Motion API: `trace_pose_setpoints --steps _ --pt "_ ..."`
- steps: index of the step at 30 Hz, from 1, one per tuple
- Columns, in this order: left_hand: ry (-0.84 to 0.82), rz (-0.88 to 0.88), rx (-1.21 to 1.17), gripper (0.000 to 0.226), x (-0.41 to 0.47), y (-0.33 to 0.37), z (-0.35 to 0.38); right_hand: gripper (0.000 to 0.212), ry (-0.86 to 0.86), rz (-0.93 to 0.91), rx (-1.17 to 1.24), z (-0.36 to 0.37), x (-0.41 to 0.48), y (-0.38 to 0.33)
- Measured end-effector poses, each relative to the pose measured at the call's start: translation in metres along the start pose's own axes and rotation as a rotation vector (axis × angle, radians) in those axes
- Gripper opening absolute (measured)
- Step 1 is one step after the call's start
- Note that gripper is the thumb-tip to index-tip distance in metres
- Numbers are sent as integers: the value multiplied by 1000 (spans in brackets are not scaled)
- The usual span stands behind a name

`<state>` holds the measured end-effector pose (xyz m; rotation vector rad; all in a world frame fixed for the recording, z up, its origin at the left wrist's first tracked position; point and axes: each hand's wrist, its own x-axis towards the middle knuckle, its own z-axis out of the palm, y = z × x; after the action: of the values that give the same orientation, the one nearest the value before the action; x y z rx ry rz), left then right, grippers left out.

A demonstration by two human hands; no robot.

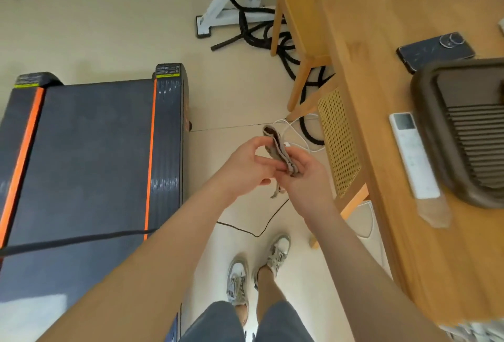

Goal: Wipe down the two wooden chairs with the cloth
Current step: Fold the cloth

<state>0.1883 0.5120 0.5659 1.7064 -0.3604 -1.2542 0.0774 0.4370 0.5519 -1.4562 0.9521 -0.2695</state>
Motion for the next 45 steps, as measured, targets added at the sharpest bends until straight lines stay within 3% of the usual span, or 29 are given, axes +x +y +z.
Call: trace_pose_setpoints --steps 4,8,11,14,18,20,23,26,29,32,38,43,45 --pt "43 133 223 63 49 2 -9 37 0 17 36 -7 45 0" --pt "164 192 720 42 101 10 -29 36 -8 196 252 -20 89 7" --pt "91 158 866 14 139 8 -48 31 -26 279 293 -24 116 16" --pt "8 131 815 12 188 -1 -66 32 10 369 342 -21 151 32" --pt "-164 4 381 12 255 -24 -76 29 93 461 406 -12 195 72" --pt "-283 -33 292 12 289 -42 -76 28 170 464 425 -7 218 97" --pt "-391 -38 288 12 339 -70 -68 27 288 454 562 -5 249 135" --pt "-385 -22 383 14 393 -96 -50 26 281 442 784 -9 273 179" --pt "-410 19 327 14 444 -132 -24 26 258 480 677 -9 299 230" --pt "-478 76 325 13 480 -174 8 26 379 516 456 -19 320 281" --pt "-551 153 213 16 548 -213 59 19 673 302 353 -45 355 343" --pt "-757 -20 466 62 596 -216 94 21 742 126 513 -65 374 373" --pt "-910 -101 452 72 613 -223 106 24 784 38 438 -74 384 380"
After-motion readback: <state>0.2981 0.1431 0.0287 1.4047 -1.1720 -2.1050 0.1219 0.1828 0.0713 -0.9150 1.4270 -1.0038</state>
